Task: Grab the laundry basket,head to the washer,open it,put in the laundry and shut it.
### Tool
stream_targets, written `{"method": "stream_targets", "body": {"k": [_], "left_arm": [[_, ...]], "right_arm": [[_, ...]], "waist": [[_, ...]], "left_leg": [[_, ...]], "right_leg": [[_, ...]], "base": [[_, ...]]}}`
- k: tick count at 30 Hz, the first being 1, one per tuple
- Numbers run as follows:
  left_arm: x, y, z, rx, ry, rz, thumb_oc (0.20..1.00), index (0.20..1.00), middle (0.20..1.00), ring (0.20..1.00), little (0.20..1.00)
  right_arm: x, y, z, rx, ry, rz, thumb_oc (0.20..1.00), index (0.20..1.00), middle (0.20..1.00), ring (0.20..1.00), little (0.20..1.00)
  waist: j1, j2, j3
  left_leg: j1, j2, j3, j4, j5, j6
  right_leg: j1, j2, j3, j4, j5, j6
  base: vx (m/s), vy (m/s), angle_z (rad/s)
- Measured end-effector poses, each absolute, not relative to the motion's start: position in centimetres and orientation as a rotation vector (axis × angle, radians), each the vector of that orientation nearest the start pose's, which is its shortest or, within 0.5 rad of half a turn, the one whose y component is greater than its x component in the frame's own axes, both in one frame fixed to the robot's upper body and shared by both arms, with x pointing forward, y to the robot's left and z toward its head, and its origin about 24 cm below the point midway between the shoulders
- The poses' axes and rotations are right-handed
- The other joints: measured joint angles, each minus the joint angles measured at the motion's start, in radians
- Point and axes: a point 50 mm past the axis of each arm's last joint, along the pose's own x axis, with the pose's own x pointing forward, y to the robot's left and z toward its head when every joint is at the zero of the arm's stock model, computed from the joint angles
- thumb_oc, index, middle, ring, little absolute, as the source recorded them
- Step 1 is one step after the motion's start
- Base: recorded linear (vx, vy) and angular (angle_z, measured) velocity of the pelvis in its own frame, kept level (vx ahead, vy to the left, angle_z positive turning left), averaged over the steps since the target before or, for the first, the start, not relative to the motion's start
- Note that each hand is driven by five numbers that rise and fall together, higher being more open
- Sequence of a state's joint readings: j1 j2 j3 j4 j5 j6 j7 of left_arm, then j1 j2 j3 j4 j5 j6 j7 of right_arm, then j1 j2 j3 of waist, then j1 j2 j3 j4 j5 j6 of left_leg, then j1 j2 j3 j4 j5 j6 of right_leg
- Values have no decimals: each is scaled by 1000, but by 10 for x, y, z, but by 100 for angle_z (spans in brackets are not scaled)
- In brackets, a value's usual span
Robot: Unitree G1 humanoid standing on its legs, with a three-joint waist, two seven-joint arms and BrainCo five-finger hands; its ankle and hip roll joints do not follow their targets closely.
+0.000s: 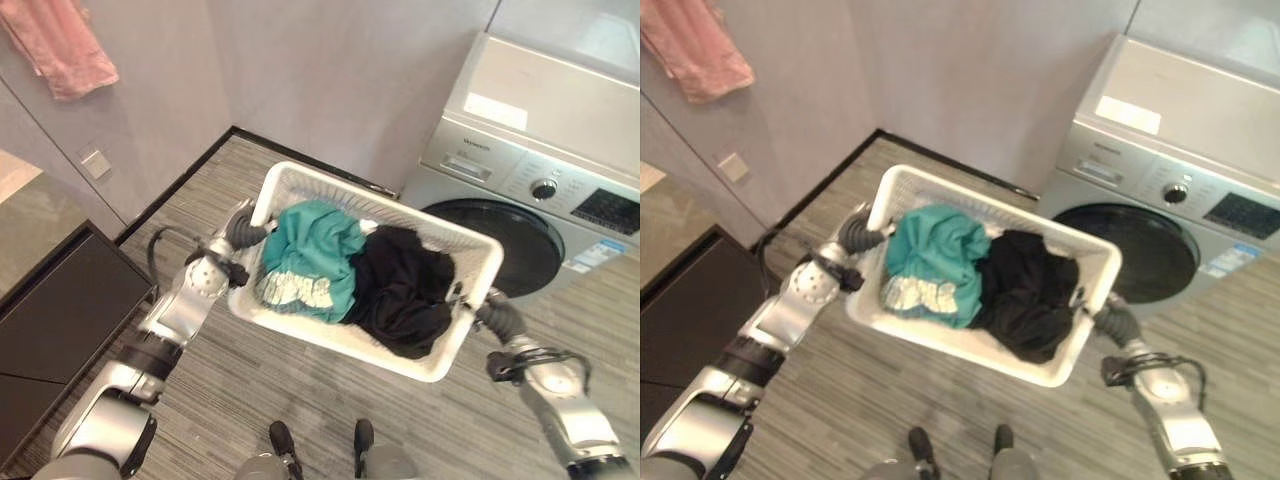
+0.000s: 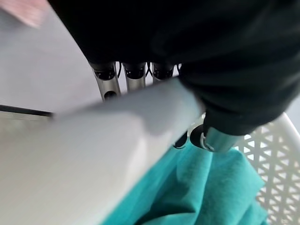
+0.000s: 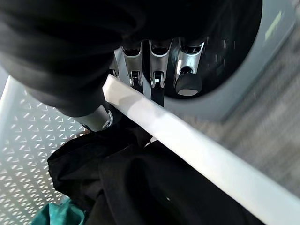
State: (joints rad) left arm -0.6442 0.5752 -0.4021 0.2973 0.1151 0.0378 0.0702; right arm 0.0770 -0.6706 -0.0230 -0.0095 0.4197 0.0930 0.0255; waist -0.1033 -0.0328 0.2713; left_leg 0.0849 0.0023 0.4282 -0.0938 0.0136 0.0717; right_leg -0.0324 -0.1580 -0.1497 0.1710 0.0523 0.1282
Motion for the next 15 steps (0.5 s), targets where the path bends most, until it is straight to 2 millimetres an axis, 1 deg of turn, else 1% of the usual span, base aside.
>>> {"method": "stream_targets", "body": {"k": [1,2,3,4,5,6,7,8,9,10,12,13,14,15], "left_arm": [[354,164,153,825,-266,-172,200,200,200,200,200],[354,164,153,807,-265,-174,200,200,200,200,200],[354,164,154,797,-263,-176,200,200,200,200,200],[355,164,156,797,-267,-180,200,200,200,200,200],[355,164,159,801,-274,-178,200,200,200,200,200],[356,166,163,811,-281,-173,200,200,200,200,200],[357,168,166,819,-287,-169,200,200,200,200,200],[358,170,172,833,-298,-162,200,200,200,200,200],[358,170,174,836,-306,-161,200,200,200,200,200],[359,170,176,831,-312,-160,200,200,200,200,200],[359,174,176,818,-300,-156,200,200,200,200,200],[360,177,173,818,-282,-149,200,200,200,200,200],[361,178,171,818,-274,-148,200,200,200,200,200],[361,178,170,817,-272,-150,200,200,200,200,200]], "right_arm": [[238,-278,71,-264,144,-11,200,200,200,200,200],[237,-279,74,-271,137,-7,200,200,200,200,200],[237,-282,78,-278,131,-7,200,200,200,200,200],[237,-284,82,-291,123,-8,200,200,200,200,200],[238,-284,85,-305,116,-3,200,200,200,200,200],[238,-284,89,-316,105,4,200,200,200,200,200],[239,-283,92,-324,96,10,200,200,200,200,200],[239,-282,96,-337,82,19,200,200,200,200,200],[240,-281,97,-339,77,21,200,200,200,200,200],[240,-281,98,-339,74,22,200,200,200,200,200],[242,-280,101,-339,63,26,200,200,200,200,200],[244,-278,102,-339,54,30,200,200,200,200,200],[244,-278,102,-339,55,32,200,200,200,200,200],[243,-278,101,-339,61,33,200,200,200,200,200]], "waist": [[-16,2,2],[-26,0,4],[-29,4,6],[-34,13,12],[-40,18,15],[-41,17,14],[-41,17,14],[-43,17,14],[-44,16,13],[-45,14,12],[-41,9,10],[-35,6,8],[-34,-3,2],[-37,-21,-9]], "left_leg": [[5,-3,6,6,-10,2],[17,-13,12,5,-18,11],[27,-20,25,-2,-24,17],[30,-21,33,-2,-26,20],[33,-22,45,-2,-30,20],[37,-22,66,-2,-35,12],[37,-22,73,-2,-37,8],[37,-23,77,-2,-42,3],[39,-22,76,1,-47,-3],[46,-21,78,2,-51,-11],[72,-17,91,3,-64,-36],[103,-8,106,4,-82,-64],[119,-8,107,11,-90,-81],[135,-10,103,21,-106,-107]], "right_leg": [[-29,-15,-8,46,-20,8],[-39,-32,-28,62,-20,10],[-70,-47,-44,108,-30,14],[-96,-54,-57,124,-30,13],[-118,-57,-58,105,-28,16],[-139,-59,-58,36,-15,12],[-145,-60,-58,-11,-9,16],[-143,-63,-57,-99,10,13],[-142,-69,-55,-137,23,20],[-140,-75,-57,-172,35,9],[-140,-89,-85,-215,44,13],[-140,-87,-111,-237,48,9],[-136,-83,-112,-242,60,1],[-125,-86,-105,-234,80,-2]], "base": [[80,96,-38],[97,53,-31],[104,13,-32],[96,-23,-29],[154,-102,-29],[119,-95,-29],[148,-113,-29],[133,-85,-16],[199,-124,-10],[221,-136,-8],[261,-168,-22],[278,-188,-29],[291,-206,-18],[319,-239,6]]}}
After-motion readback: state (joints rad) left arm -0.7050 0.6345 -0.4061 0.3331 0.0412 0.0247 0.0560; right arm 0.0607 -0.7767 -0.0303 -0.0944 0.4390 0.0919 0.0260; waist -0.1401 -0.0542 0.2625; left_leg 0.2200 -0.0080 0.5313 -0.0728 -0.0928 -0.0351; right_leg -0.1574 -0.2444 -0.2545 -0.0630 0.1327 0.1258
